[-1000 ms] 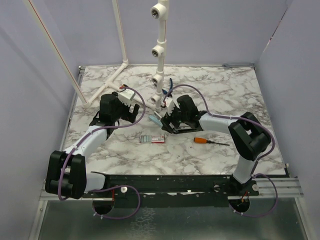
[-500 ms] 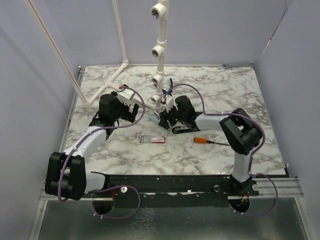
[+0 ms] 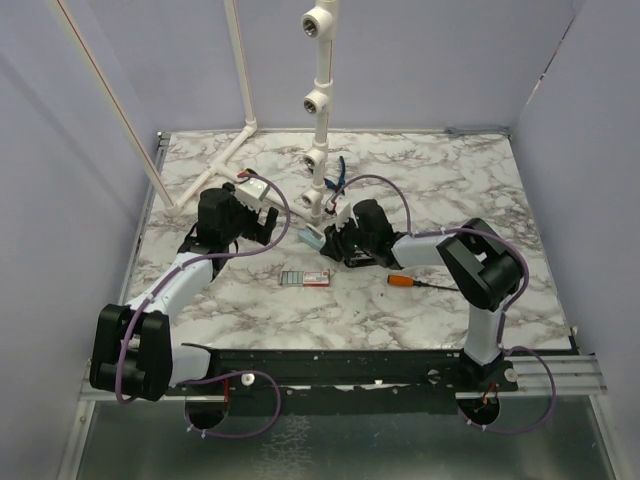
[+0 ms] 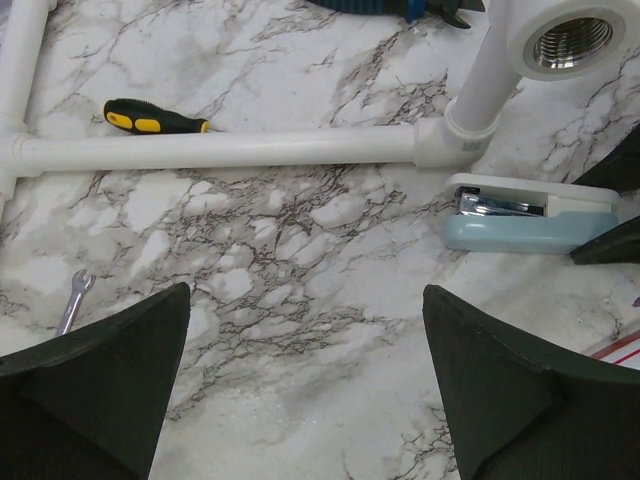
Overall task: Load the staples into the stapler
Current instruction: Pick up the stapler from the center of the board.
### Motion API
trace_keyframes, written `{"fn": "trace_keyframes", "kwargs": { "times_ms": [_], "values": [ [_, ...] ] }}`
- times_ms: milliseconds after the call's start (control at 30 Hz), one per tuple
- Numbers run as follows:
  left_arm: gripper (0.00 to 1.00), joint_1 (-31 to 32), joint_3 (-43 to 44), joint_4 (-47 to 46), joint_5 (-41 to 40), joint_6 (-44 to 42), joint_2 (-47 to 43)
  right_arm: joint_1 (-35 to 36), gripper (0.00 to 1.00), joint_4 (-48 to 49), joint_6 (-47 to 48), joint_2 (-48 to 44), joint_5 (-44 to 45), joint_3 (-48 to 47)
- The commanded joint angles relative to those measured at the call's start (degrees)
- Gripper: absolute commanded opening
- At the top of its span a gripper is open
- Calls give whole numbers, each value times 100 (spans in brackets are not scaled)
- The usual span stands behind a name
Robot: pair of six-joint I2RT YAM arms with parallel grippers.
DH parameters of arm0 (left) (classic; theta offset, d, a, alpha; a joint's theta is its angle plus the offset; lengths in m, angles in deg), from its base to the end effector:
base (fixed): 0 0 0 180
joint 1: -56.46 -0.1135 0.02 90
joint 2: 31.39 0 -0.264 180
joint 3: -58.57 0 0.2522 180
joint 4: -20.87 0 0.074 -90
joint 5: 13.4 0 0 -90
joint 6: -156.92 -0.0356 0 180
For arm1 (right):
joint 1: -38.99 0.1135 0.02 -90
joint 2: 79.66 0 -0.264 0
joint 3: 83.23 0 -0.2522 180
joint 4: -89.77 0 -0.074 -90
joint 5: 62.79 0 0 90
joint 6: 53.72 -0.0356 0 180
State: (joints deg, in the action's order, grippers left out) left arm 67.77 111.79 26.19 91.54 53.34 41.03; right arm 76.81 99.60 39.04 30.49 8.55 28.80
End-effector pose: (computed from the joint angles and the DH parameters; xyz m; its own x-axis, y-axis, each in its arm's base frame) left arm 0.2699 -0.0633 0.2372 -0.2971 0.2908 -0.9095 0.5033 0.8571 0.1096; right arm 0.3002 0.2474 0.1344 -0.3839 -0.3558 -0.8521 -0.8139 0.5662 0.1303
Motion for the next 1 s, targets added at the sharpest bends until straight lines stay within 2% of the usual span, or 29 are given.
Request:
{"fn": "trace_keyframes", "kwargs": {
  "times_ms": [0,133,267,400,533,667,800,967],
  "values": [
    [99,-32,-76,-74,397,-166,-132,25,21,47,321,-361,-24,276],
    [99,-32,-63,86,1033,-509,-159,-171,12,-55,484,-955,-714,316],
    [96,-32,-65,390,2191,-1124,-311,-571,11,-1015,661,-1376,-2433,-61],
    [95,-32,340,1429,3480,-2232,-303,-662,11,-2038,903,-1741,-3475,-314],
    [93,-32,904,2604,4402,-3605,-284,-671,8,-2349,818,-2091,-4169,-129],
    [93,-32,1323,3796,4947,-5177,-240,-701,5,-2272,379,-2291,-4753,177],
    [88,10,1383,4369,5271,-6074,-246,-724,1,-1980,-177,-2198,-5191,257],
    [87,318,1330,4951,5129,-7065,-216,-724,1,-263,-1972,-1893,-5490,637]
  ]
}}
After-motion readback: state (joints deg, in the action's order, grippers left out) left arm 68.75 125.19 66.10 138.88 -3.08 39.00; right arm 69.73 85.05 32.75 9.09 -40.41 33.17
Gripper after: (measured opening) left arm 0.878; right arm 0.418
